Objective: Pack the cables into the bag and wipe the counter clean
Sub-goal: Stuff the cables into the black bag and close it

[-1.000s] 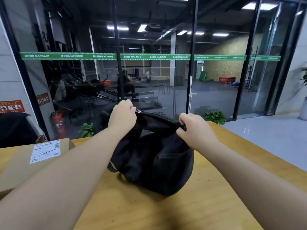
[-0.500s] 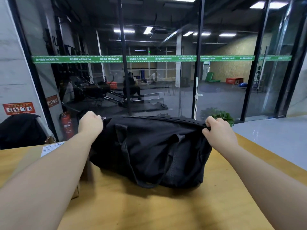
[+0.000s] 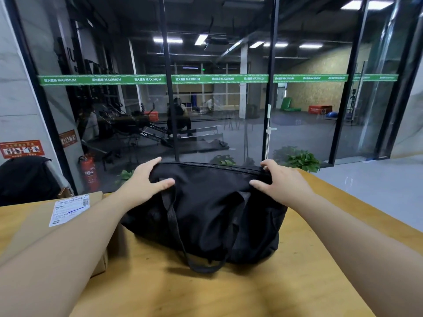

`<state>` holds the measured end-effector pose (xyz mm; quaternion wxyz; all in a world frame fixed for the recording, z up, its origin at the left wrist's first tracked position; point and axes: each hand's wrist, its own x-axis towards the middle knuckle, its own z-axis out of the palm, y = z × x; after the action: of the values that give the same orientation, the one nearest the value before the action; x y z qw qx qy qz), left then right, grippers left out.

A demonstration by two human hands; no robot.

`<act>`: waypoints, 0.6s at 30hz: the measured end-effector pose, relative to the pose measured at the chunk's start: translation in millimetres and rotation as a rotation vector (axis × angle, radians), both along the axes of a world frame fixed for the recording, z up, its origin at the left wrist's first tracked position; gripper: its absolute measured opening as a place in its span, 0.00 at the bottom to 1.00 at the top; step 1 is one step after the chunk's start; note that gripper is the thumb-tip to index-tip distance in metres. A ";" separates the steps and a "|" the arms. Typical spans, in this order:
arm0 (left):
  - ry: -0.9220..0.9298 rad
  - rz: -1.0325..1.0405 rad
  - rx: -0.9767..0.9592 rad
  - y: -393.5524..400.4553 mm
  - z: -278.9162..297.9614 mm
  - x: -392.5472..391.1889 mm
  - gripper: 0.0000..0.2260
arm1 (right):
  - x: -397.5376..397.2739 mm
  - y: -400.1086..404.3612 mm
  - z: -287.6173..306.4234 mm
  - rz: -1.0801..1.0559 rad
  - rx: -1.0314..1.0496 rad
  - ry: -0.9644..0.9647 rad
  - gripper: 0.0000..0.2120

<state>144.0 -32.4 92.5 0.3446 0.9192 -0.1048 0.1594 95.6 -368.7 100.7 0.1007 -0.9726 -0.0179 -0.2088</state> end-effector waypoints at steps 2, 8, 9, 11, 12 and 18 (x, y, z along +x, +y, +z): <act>0.086 0.248 0.137 4.5 -5.7 4.6 0.42 | 4.1 4.3 -1.3 -0.017 -0.093 0.043 0.31; 0.463 0.584 0.527 -18.3 -10.6 5.5 0.27 | 17.4 23.5 -11.2 0.006 -0.139 0.110 0.12; 0.411 0.553 0.471 -27.9 -10.1 6.5 0.23 | 19.4 24.1 -10.8 -0.003 -0.061 0.106 0.11; 0.369 0.486 0.283 -50.5 -4.0 2.8 0.20 | 23.9 22.0 -8.7 -0.031 0.124 0.100 0.09; 0.352 0.440 0.127 -58.0 -1.0 3.4 0.20 | 25.7 19.3 -7.2 -0.046 0.209 0.094 0.08; 0.156 0.312 -0.172 -92.6 0.8 11.7 0.23 | 28.5 1.4 2.5 -0.040 0.621 -0.001 0.12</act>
<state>155.8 -125.0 93.4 0.4001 0.9010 0.0798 0.1475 124.1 -367.3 103.2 0.3889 -0.8954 0.0661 -0.2067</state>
